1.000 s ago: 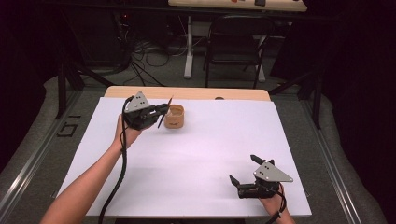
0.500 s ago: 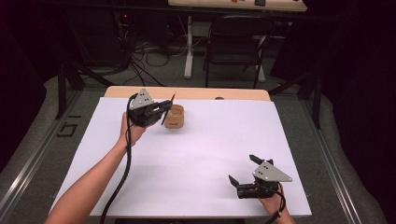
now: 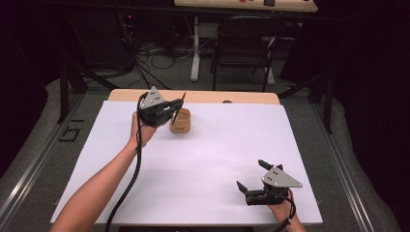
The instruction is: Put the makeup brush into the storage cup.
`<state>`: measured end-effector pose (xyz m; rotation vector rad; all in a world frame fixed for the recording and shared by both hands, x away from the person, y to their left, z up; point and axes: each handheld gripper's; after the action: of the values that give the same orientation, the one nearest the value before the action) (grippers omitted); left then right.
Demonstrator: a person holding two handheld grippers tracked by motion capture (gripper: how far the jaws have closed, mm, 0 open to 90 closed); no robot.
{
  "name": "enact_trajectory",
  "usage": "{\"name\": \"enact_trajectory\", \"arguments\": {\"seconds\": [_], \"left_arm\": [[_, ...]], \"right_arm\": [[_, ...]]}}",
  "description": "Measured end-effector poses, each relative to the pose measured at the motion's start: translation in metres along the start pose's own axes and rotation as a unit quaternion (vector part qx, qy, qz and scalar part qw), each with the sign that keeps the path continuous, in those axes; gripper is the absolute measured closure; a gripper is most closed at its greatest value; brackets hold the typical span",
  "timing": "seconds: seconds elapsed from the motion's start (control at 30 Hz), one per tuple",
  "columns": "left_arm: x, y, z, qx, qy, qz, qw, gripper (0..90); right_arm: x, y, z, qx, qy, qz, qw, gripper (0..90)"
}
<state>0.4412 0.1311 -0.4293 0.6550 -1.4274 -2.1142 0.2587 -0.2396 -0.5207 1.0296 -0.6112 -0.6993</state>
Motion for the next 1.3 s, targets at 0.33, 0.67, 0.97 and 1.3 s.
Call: {"name": "enact_trajectory", "arguments": {"seconds": [0.33,0.67,0.97,1.3], "left_arm": [[-0.005,0.003,-0.006,0.013,0.014,0.010,0.9998,83.3],[-0.013,0.002,-0.013,0.022,0.018,0.032,0.9991,83.2],[-0.014,0.005,-0.022,0.019,0.016,0.031,0.9992,83.2],[-0.015,0.004,-0.031,0.021,0.021,0.036,0.9989,83.2]], "right_arm": [[0.000,0.000,0.000,0.001,0.001,0.001,1.0000,0.0],[0.000,0.000,0.000,0.000,0.001,0.001,1.0000,0.0],[0.001,0.000,0.000,0.001,-0.001,0.000,1.0000,0.0],[0.001,-0.001,0.001,0.005,-0.002,-0.001,1.0000,0.0]]}}
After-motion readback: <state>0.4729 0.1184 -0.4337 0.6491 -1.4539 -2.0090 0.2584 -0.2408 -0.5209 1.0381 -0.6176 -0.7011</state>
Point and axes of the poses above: each handheld gripper's, and its own axes: z roughly backward along the jaws, y roughly out of its top, x roughly to its right, and after that the axes turned 2 degrees about -x, right-handed
